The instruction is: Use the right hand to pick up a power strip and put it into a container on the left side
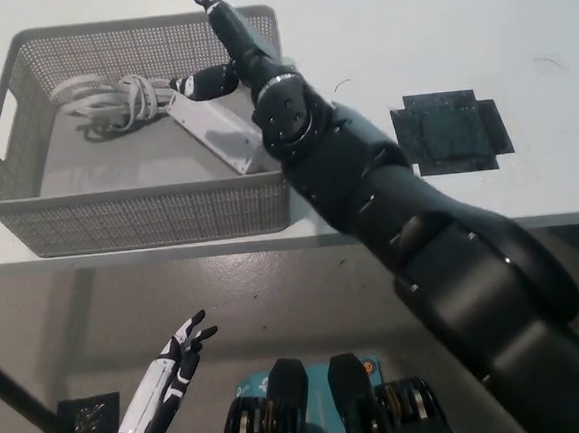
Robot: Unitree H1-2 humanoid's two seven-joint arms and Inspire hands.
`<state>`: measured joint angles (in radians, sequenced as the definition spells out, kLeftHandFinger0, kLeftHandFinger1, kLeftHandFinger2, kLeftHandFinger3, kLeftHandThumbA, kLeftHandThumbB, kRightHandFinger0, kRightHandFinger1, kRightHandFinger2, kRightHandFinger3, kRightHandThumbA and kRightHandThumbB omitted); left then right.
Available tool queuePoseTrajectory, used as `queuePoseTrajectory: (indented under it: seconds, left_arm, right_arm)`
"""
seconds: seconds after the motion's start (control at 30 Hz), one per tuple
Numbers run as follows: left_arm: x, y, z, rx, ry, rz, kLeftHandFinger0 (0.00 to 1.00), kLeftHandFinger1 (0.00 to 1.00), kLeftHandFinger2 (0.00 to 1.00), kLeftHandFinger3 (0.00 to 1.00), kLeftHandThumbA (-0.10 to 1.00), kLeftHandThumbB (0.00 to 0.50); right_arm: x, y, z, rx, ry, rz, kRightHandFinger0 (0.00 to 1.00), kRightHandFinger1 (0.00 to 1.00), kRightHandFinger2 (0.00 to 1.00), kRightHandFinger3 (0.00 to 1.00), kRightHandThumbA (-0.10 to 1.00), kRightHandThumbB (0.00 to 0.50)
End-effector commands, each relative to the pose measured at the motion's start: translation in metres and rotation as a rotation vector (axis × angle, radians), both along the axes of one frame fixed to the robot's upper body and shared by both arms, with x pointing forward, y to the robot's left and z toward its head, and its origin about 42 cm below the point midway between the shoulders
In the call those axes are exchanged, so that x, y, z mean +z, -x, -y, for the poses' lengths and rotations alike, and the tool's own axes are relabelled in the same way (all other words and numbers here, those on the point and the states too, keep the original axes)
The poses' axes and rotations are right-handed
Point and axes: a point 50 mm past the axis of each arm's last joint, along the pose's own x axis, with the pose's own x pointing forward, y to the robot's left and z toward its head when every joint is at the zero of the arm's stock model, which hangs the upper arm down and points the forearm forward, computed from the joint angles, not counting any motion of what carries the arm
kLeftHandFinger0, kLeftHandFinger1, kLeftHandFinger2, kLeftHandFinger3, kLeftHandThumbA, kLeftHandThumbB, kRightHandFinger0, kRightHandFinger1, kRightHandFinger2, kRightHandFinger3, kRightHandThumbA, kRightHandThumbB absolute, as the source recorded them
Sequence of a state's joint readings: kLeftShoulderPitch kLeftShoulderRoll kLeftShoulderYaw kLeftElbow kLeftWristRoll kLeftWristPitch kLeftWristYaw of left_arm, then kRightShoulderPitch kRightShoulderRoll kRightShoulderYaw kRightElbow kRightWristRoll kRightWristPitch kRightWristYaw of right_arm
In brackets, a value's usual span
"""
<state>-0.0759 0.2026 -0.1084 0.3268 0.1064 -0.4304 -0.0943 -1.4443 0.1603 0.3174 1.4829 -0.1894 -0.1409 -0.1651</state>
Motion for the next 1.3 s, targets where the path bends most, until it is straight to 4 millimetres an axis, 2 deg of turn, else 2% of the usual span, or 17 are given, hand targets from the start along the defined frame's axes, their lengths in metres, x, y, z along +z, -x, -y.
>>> queuePoseTrajectory:
  seconds: [0.0,0.03,0.13,0.23,0.33,0.4,0.5,0.6,0.67,0.8,0.9,0.97,1.03,1.1,1.13,1.2,1.27]
  left_arm:
    - [0.017,-0.009,-0.001,-0.039,-0.016,0.081,1.00,0.96,0.88,1.00,1.00,0.199]
    - [0.017,-0.010,-0.001,-0.040,-0.018,0.084,1.00,0.96,0.88,1.00,1.00,0.195]
    - [0.019,-0.011,-0.004,-0.043,-0.034,0.089,1.00,0.95,0.88,1.00,1.00,0.196]
    - [0.019,-0.012,-0.006,-0.044,-0.018,0.084,1.00,0.95,0.87,1.00,1.00,0.191]
    - [0.019,-0.014,-0.006,-0.041,-0.002,0.077,1.00,0.96,0.86,1.00,1.00,0.211]
    - [0.018,-0.014,-0.005,-0.031,-0.005,0.081,1.00,0.95,0.87,1.00,1.00,0.191]
    - [0.017,-0.014,-0.004,-0.024,-0.006,0.079,1.00,0.95,0.87,1.00,1.00,0.198]
    - [0.013,-0.015,-0.001,-0.016,0.000,0.070,1.00,0.94,0.88,1.00,1.00,0.199]
    - [0.012,-0.013,-0.001,-0.014,0.006,0.068,1.00,0.94,0.89,1.00,1.00,0.195]
    - [0.011,-0.014,0.002,-0.008,0.020,0.063,1.00,0.98,0.97,1.00,1.00,0.194]
    - [0.007,-0.017,0.008,-0.008,0.047,0.046,1.00,1.00,1.00,1.00,0.98,0.191]
    - [0.005,-0.016,0.010,-0.003,0.054,0.041,1.00,1.00,1.00,1.00,0.97,0.181]
    - [-0.001,-0.010,0.011,0.001,0.053,0.022,1.00,1.00,1.00,1.00,0.98,0.187]
    - [-0.003,-0.008,0.010,0.003,0.043,0.017,1.00,1.00,0.99,1.00,0.98,0.183]
    - [-0.004,-0.008,0.009,0.006,0.037,0.015,1.00,1.00,1.00,1.00,1.00,0.179]
    - [-0.005,-0.006,0.005,0.013,0.035,0.009,1.00,1.00,1.00,1.00,0.99,0.174]
    - [-0.005,-0.006,0.003,0.014,0.034,0.008,1.00,1.00,1.00,1.00,0.98,0.166]
  right_arm:
    - [0.095,-0.010,0.000,0.121,0.198,0.148,1.00,1.00,1.00,1.00,0.93,0.497]
    - [0.109,-0.014,0.013,0.129,0.147,0.176,1.00,1.00,1.00,1.00,1.00,0.500]
    - [0.146,-0.022,0.050,0.156,0.038,0.271,1.00,1.00,1.00,1.00,1.00,0.428]
    - [0.188,-0.019,0.094,0.201,-0.113,0.384,1.00,1.00,1.00,1.00,1.00,0.408]
    - [0.215,-0.003,0.140,0.177,-0.154,0.488,1.00,1.00,1.00,1.00,1.00,0.402]
    - [0.233,0.030,0.199,0.135,-0.153,0.618,1.00,1.00,1.00,1.00,1.00,0.459]
    - [0.231,0.062,0.237,0.119,-0.168,0.700,1.00,1.00,1.00,1.00,1.00,0.424]
    - [0.207,0.116,0.280,0.117,-0.226,0.796,1.00,1.00,1.00,1.00,1.00,0.344]
    - [0.182,0.144,0.292,0.112,-0.276,0.836,1.00,1.00,1.00,1.00,1.00,0.352]
    - [0.088,0.234,0.285,0.160,-0.515,0.900,1.00,1.00,1.00,1.00,1.00,0.312]
    - [0.006,0.303,0.252,0.218,-0.643,0.897,1.00,1.00,1.00,1.00,1.00,0.334]
    - [-0.012,0.320,0.240,0.222,-0.653,0.905,1.00,1.00,1.00,1.00,1.00,0.327]
    - [-0.047,0.370,0.199,0.282,-0.745,0.811,1.00,1.00,1.00,1.00,1.00,0.360]
    - [-0.056,0.396,0.186,0.344,-0.754,0.731,1.00,1.00,1.00,1.00,1.00,0.359]
    - [-0.058,0.403,0.179,0.362,-0.768,0.714,1.00,1.00,1.00,1.00,1.00,0.367]
    - [-0.069,0.423,0.162,0.316,-0.842,0.631,1.00,1.00,1.00,1.00,1.00,0.304]
    - [-0.082,0.418,0.163,0.244,-0.876,0.572,1.00,1.00,1.00,1.00,1.00,0.316]
